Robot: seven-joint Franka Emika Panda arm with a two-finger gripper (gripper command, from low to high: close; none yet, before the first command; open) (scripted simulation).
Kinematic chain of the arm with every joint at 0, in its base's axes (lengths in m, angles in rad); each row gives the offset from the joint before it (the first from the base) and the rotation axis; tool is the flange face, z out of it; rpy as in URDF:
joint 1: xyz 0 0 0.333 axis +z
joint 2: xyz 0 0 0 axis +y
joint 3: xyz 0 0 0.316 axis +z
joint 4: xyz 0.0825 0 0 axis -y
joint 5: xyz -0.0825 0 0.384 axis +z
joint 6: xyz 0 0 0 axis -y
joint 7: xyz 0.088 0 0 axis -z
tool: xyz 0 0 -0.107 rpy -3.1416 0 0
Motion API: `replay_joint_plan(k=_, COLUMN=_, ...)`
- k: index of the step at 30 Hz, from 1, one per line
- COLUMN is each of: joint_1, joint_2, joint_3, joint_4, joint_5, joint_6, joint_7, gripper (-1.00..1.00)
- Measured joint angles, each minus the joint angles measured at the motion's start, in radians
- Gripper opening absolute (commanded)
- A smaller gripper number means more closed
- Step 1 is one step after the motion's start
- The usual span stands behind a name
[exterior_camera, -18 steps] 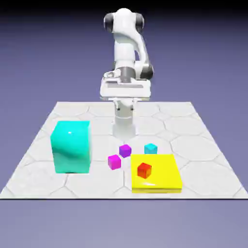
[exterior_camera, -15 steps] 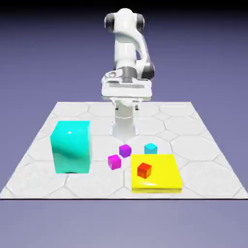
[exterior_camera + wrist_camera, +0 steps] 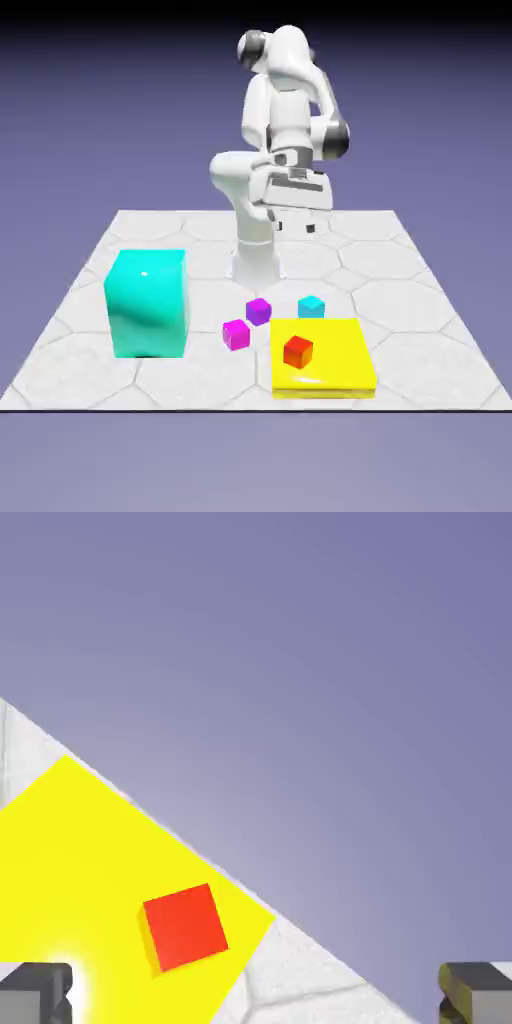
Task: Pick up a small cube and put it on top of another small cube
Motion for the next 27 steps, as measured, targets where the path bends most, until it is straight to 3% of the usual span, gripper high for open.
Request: replay_joint_plan(k=27, joint_1=-0.260, joint_2=-0.317, joint_3=0.708, joint_4=-0.093, joint_5=0.727, joint_6=-0.594, joint_7=-1.174, gripper=0.00)
